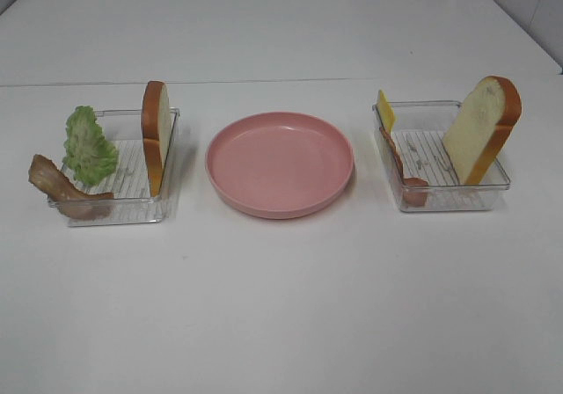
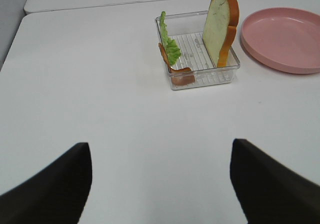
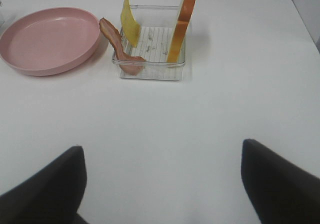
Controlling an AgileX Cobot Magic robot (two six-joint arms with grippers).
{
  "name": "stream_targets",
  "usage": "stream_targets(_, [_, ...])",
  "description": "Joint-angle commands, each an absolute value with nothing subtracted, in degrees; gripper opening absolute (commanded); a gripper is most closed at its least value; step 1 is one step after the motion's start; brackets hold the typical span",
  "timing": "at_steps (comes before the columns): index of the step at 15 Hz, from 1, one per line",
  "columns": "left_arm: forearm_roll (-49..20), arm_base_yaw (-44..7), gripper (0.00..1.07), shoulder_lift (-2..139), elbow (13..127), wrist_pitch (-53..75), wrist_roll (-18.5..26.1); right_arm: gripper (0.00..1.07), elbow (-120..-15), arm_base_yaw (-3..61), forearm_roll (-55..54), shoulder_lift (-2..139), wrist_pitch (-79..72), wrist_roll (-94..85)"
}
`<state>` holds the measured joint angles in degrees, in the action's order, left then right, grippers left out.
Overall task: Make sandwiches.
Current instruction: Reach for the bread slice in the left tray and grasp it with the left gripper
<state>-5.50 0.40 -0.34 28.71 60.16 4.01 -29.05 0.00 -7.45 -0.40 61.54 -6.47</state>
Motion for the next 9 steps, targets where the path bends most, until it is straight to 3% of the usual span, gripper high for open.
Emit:
stream_targets(1, [-6.0,0.2,0.73,-1.4,28.6,59.6,4.1,0.80,-28.9,0.0,-7.4,-1.1,61.0,-6.6])
stream_targets(9, [-6.0,0.2,0.73,-1.4,28.6,59.6,4.1,0.80,-28.9,0.0,-7.4,-1.1,61.0,-6.6])
